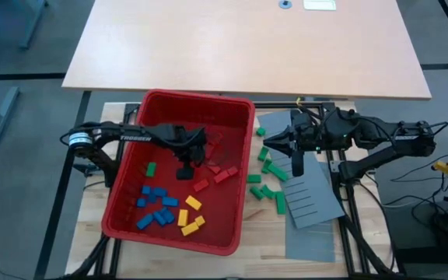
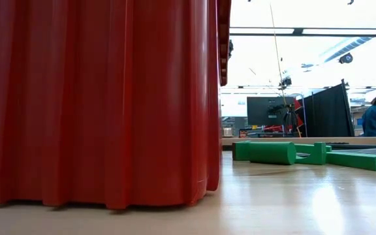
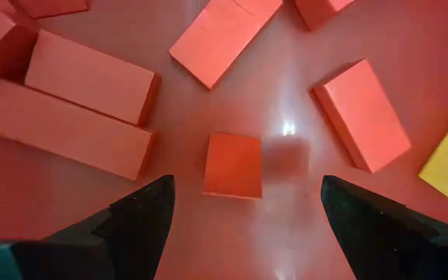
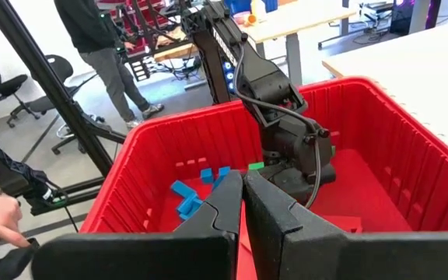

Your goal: Sort blocks

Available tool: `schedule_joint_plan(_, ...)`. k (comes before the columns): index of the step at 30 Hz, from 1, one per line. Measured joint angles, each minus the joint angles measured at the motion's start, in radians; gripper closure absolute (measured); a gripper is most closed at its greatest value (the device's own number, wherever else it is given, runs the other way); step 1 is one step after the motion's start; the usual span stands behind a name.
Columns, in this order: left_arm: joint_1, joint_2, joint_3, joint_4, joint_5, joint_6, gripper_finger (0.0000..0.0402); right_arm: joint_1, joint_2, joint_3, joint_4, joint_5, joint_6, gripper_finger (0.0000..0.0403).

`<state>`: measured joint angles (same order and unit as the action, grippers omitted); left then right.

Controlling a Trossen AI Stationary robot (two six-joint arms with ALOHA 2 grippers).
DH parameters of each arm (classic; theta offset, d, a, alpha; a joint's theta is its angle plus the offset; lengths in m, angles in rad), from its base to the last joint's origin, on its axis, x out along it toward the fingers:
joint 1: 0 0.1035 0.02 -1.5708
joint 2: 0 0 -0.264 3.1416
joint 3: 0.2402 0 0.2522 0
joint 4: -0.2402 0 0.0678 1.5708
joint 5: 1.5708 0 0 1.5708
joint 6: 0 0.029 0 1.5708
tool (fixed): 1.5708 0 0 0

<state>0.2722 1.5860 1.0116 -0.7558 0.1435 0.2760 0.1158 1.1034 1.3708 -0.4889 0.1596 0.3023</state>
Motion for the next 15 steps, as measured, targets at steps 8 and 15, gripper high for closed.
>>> schedule_joint_plan(8,0.000,0.000,-0.076,0.109,-0.004,-0.011,0.0093,0.000,0.001,0.000,0.000,0.000,0.017,0.0403)
schedule_joint_plan(15,0.000,0.001,-0.117,0.176,-0.025,-0.032,0.0093,0.000,0.001,0.000,0.000,0.002,0.029,0.0403)
